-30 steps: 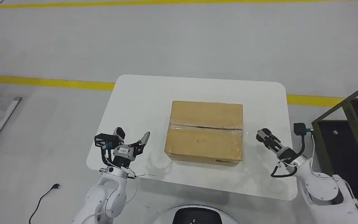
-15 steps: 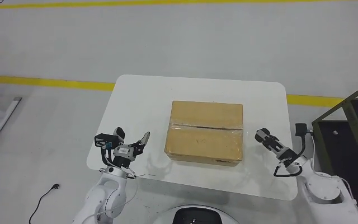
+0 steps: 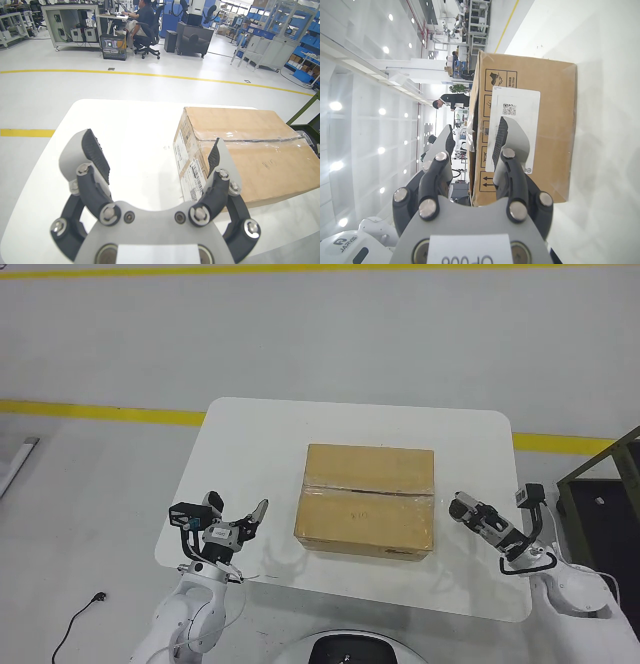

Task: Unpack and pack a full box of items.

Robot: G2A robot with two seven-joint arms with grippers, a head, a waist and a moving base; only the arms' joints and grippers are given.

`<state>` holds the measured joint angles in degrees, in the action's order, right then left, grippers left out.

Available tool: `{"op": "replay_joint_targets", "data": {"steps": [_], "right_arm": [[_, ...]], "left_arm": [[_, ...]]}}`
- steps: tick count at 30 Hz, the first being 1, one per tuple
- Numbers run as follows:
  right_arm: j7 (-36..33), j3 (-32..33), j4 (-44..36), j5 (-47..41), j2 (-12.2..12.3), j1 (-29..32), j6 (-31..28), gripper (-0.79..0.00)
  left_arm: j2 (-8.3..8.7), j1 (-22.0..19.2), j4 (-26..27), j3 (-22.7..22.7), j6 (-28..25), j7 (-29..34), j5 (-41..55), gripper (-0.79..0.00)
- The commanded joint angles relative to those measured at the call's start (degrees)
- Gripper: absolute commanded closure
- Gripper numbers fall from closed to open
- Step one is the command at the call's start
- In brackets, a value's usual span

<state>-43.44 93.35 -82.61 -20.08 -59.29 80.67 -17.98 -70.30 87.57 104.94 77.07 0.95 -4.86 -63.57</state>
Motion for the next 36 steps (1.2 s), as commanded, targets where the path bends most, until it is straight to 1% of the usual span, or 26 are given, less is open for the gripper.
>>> {"op": "replay_joint_targets", "data": {"steps": [1,6,10,13,15,16,20,23,25,27,32,36], "right_arm": [[0.27,-1.05,0.36,0.29,-0.14,-0.48,-0.12,-0.360],[1.10,-3.22,1.14,0.67,-0.48,-1.90,0.26,-0.332],[1.43,-4.12,1.12,0.71,-0.63,-2.80,0.40,-0.280],[1.28,-4.26,0.69,0.65,-0.65,-3.17,0.33,-0.185],[1.23,-4.21,0.33,0.69,-0.64,-3.29,0.52,-0.043],[1.27,-4.08,-0.01,0.80,-0.61,-3.33,0.68,0.000],[1.53,-2.69,-3.10,3.39,-0.28,-3.02,1.11,0.000],[1.11,-1.68,-7.12,4.39,-0.04,-2.78,1.92,0.000],[0.73,-1.65,-9.83,4.73,0.02,-3.03,2.67,0.000],[-0.18,-2.33,-12.17,6.87,0.12,-3.81,3.42,0.000],[0.03,-6.40,-15.26,10.02,-0.17,-7.60,5.08,0.000],[-0.05,-11.04,-16.15,12.35,-0.64,-12.57,5.73,0.000]], "left_arm": [[0.00,0.00,0.00,0.00,0.00,0.00,0.00,-0.785],[0.00,0.00,0.00,0.00,0.00,0.00,0.00,-0.785],[0.00,0.00,0.00,0.00,0.00,0.00,0.00,-0.785],[0.00,0.00,0.00,0.00,0.00,0.00,0.00,-0.785],[0.00,0.00,0.00,0.00,0.00,0.00,0.00,-0.785],[0.00,0.00,0.00,0.00,0.00,0.00,0.00,-0.785],[0.00,0.00,0.00,0.00,0.00,0.00,0.00,-0.785],[0.00,0.00,0.00,0.00,0.00,0.00,0.00,-0.785],[0.00,0.00,0.00,0.00,0.00,0.00,0.00,-0.785],[0.00,0.00,0.00,0.00,0.00,0.00,0.00,-0.785],[0.00,0.00,0.00,0.00,0.00,0.00,0.00,-0.785],[0.00,0.00,0.00,0.00,0.00,0.00,0.00,-0.785]]}}
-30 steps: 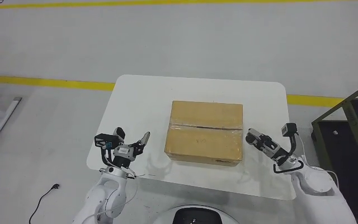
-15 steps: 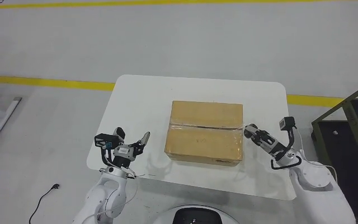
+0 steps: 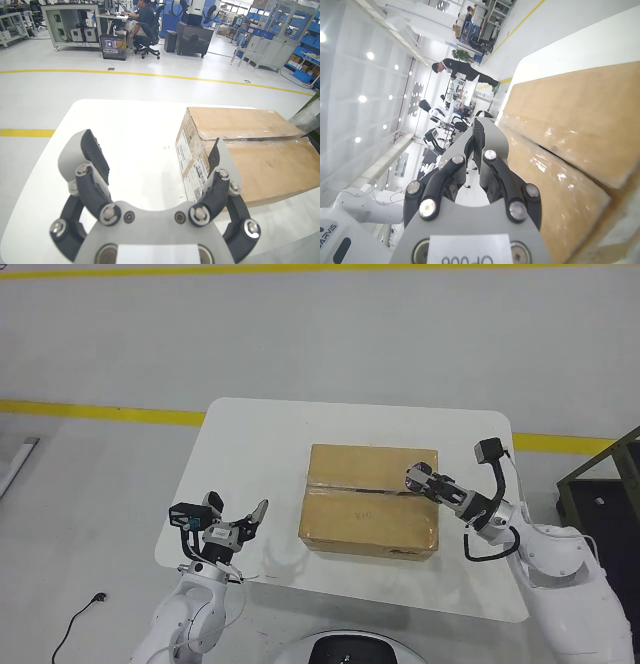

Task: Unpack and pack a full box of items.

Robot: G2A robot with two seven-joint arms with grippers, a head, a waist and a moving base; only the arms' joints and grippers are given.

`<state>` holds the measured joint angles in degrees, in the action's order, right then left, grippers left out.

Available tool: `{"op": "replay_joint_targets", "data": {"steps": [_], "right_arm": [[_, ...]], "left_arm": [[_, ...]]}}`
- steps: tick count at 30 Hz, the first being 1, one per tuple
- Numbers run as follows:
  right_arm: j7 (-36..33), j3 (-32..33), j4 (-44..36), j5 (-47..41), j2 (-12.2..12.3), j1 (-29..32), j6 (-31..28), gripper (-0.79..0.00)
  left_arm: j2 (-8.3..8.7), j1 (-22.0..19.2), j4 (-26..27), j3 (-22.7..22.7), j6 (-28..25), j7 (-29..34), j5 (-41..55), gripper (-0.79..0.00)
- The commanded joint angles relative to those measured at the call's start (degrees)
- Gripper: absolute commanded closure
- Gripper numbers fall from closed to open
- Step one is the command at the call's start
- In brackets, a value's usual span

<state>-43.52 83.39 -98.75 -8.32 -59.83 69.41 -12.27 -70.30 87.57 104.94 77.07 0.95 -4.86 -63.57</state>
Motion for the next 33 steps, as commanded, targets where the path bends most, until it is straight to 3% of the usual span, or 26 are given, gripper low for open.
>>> {"op": "replay_joint_targets", "data": {"steps": [1,7,21,29,33], "right_arm": [[0.31,-2.13,0.39,0.93,-0.25,-2.45,0.34,0.000],[1.58,-7.33,2.81,2.86,-1.09,-8.47,0.19,0.000],[1.50,-8.72,2.78,4.53,-1.24,-9.51,0.43,0.000],[2.34,-17.78,5.86,2.55,-3.29,-17.08,-0.03,0.000],[2.58,-23.98,9.42,1.44,-5.05,-22.80,0.07,0.000]], "left_arm": [[0.00,0.00,0.00,0.00,0.00,0.00,0.00,-0.785],[0.00,0.00,0.00,0.00,0.00,0.00,0.00,-0.785],[-0.01,0.00,-0.04,0.10,0.17,-0.04,0.05,-0.785],[-0.64,-0.25,-0.26,3.74,8.77,-3.00,3.81,-0.785],[-0.65,-0.12,-0.38,4.94,9.18,-3.53,2.91,-0.785]]}}
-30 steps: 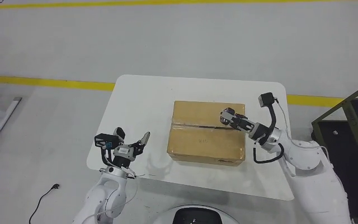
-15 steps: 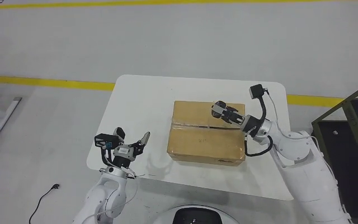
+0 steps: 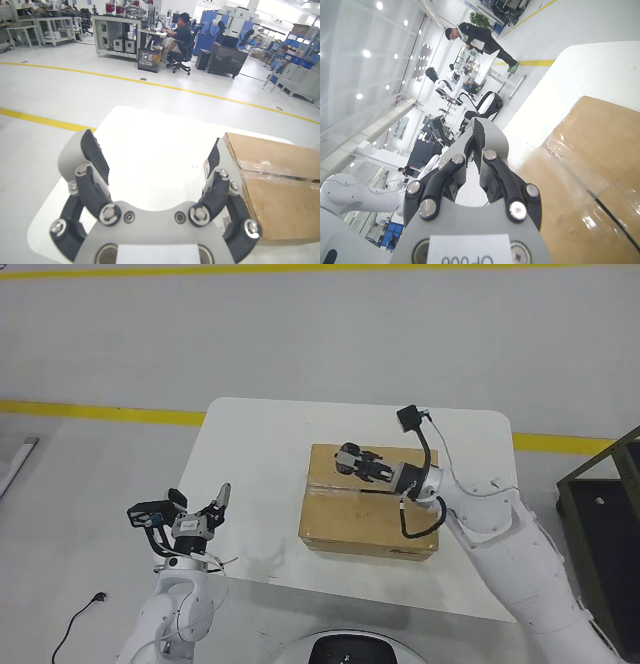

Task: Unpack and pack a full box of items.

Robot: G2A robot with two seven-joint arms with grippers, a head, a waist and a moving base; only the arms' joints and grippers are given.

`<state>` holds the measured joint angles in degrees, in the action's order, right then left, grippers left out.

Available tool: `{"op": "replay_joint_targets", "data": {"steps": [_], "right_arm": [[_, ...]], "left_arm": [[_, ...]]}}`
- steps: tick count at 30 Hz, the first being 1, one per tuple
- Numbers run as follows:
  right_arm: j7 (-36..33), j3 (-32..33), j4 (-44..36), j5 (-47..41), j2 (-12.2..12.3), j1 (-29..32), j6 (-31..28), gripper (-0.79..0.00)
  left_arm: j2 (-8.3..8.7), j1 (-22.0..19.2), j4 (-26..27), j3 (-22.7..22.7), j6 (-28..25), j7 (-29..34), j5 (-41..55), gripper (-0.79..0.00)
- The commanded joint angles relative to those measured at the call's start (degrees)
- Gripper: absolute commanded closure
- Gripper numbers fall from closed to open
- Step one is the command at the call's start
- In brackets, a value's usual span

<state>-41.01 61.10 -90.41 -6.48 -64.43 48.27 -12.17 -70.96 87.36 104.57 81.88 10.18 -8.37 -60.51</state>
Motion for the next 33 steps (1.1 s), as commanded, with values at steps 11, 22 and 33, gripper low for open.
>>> {"op": "replay_joint_targets", "data": {"steps": [11,22,33], "right_arm": [[2.16,-17.50,16.02,-6.34,-7.70,-18.27,-2.95,0.000],[2.92,-25.15,30.73,-11.17,-14.54,-27.75,-5.79,0.000],[1.98,-27.81,37.13,-11.39,-17.73,-29.68,-7.20,0.000]], "left_arm": [[0.01,0.09,-0.01,0.13,-0.05,-0.03,-0.15,-0.785],[-0.10,0.10,-0.44,1.00,1.54,-0.19,-0.07,-0.785],[-0.45,-0.66,-1.42,3.30,4.37,-0.94,-1.13,-0.785]]}}
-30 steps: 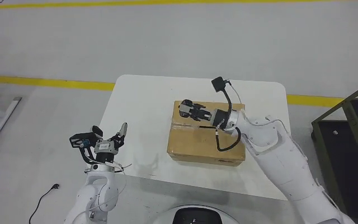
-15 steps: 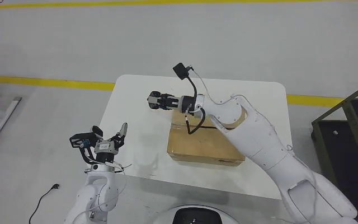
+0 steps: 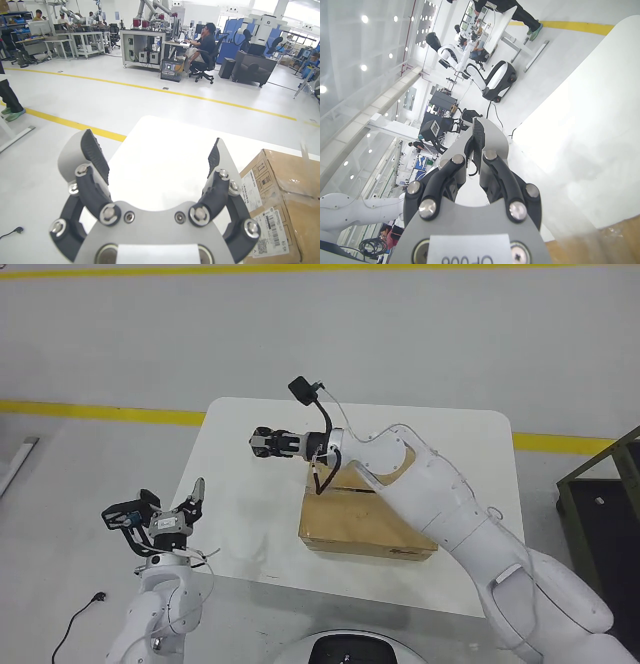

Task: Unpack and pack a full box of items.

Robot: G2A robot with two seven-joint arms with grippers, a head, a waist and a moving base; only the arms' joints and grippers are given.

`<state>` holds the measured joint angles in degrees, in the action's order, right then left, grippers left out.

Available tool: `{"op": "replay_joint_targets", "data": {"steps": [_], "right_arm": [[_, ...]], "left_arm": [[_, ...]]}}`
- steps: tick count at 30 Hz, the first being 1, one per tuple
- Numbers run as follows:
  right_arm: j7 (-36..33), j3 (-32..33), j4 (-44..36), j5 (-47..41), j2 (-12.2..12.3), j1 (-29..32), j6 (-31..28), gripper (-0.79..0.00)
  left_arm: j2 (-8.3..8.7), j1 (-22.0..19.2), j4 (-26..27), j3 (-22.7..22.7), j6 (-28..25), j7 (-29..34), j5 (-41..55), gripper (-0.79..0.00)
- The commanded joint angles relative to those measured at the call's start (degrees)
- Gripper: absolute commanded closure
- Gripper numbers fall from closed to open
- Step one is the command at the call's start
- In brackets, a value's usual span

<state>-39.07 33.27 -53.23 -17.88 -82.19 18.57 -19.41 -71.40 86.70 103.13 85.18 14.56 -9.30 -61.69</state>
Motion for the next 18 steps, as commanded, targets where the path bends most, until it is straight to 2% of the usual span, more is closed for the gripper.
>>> {"op": "replay_joint_targets", "data": {"steps": [1,8,13,18], "right_arm": [[0.04,0.02,-0.05,0.01,0.02,0.01,0.03,0.000],[0.04,0.02,-0.05,0.01,0.02,0.01,0.03,0.000],[1.90,1.60,-2.51,1.04,0.26,2.46,-0.01,0.000],[4.46,1.48,-2.45,-0.51,-1.34,2.71,-1.30,0.000]], "left_arm": [[-0.01,0.00,0.02,0.00,-0.01,0.00,0.05,-0.785],[-0.01,0.00,0.02,0.00,-0.01,0.00,0.05,-0.785],[-0.01,0.00,0.02,0.00,-0.01,0.00,0.05,-0.785],[-0.01,0.00,0.02,0.00,-0.01,0.00,0.05,-0.785]]}}
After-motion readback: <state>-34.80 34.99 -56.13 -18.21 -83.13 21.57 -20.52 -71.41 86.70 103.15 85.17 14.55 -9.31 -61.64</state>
